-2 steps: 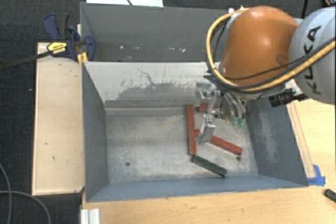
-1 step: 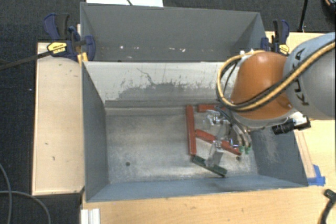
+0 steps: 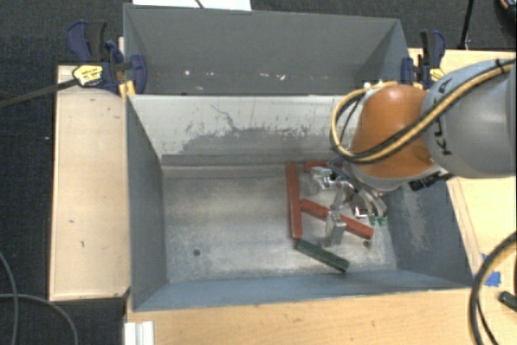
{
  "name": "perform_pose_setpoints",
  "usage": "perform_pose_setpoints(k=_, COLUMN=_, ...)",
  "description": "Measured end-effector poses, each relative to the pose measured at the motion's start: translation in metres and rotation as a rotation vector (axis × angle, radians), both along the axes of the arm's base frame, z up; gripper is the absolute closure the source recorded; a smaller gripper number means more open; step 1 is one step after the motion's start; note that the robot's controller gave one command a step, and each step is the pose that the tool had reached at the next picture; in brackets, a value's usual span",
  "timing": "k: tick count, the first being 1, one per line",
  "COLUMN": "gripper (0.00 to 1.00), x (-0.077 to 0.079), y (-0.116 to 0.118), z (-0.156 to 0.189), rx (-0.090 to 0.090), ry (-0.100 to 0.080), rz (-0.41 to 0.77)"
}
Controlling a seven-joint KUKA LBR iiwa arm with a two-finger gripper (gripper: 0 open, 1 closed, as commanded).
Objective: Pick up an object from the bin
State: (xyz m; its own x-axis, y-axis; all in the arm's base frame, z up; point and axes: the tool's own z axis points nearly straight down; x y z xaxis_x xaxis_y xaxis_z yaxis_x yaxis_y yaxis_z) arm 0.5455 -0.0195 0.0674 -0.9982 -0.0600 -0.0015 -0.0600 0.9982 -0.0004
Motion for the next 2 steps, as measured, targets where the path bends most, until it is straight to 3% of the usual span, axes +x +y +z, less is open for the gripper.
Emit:
perform_pose_setpoints(k=1, gripper=1.00, x=0.000, y=0.002, z=0.003, rx=0.001, ry=-0.002, rz=-0.005)
perform_pose_setpoints(k=2, gripper=1.00, x=-0.008, y=0.001, z=0.161, rx=-0.001, ry=-0.010, rz=0.096)
